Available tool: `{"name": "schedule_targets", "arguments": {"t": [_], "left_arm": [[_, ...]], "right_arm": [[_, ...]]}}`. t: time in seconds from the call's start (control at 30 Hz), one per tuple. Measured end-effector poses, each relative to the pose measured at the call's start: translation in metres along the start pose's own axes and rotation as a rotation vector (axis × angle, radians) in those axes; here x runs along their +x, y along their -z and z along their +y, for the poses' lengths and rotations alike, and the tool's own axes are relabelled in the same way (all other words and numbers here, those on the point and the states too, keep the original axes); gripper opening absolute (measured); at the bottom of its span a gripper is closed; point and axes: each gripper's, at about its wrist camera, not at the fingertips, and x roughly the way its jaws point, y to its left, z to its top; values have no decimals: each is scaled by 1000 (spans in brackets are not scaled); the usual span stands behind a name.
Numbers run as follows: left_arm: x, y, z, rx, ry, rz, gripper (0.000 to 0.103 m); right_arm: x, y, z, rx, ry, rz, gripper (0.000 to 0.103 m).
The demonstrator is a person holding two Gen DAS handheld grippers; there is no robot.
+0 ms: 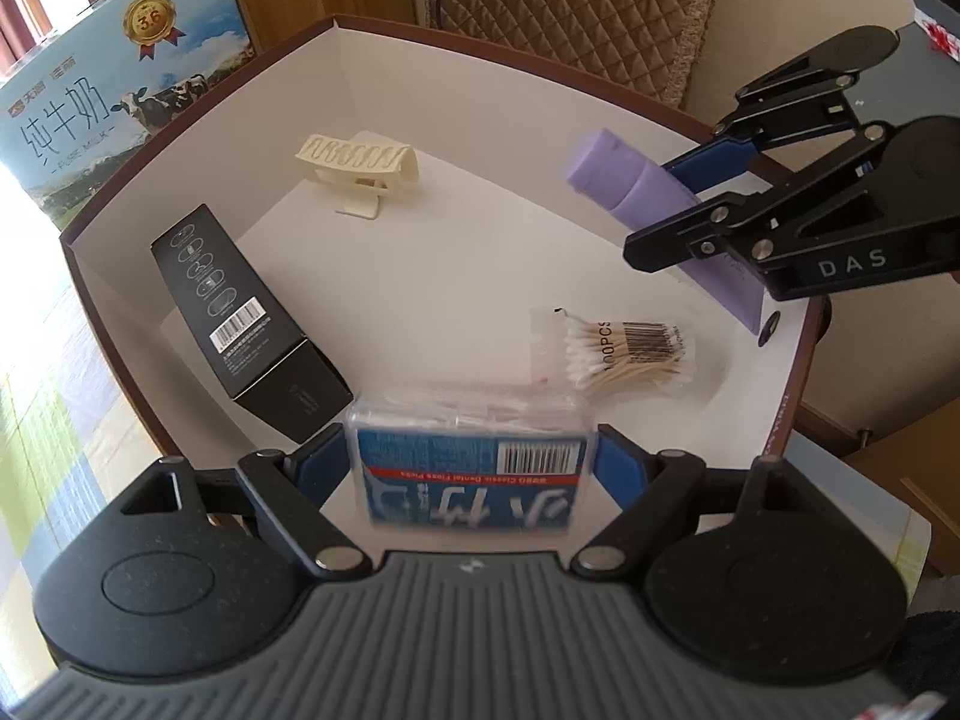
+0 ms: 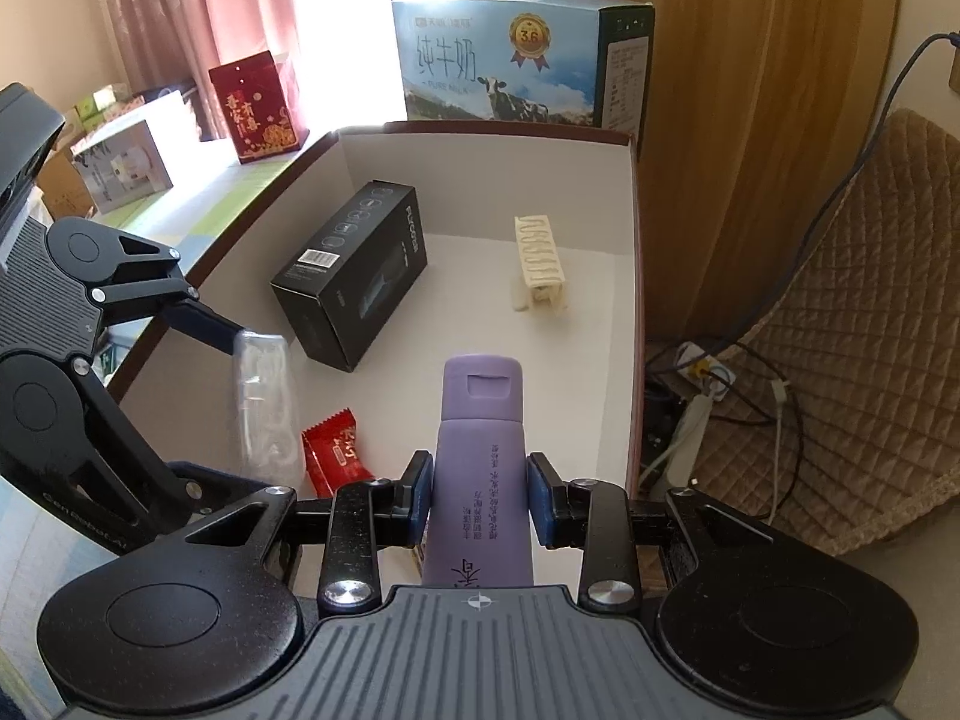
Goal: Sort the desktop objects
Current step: 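Open both grippers to drop the tube and floss box inside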
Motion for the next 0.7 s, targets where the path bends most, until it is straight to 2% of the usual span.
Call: {"name": "schedule_targets", "arguments": {"t": [0.37, 0.53, 0.6, 0.67, 0.7], "left_arm": [[-11, 0, 6, -14, -18, -33, 84], [-13, 1, 9, -31, -39, -39, 85], [-14, 2, 10, -39, -45, -41, 86], [-16, 3, 11, -48, -49, -46, 86], [-17, 3, 11, -53, -52, -49, 86]], "right_arm": [[4, 0, 7, -35, 48, 18, 30], [4, -5, 10, -37, 82, -32, 32], [1, -8, 9, -21, 94, -60, 40], [-2, -11, 6, 0, 93, -81, 56], [-4, -12, 5, 8, 87, -93, 57]]}}
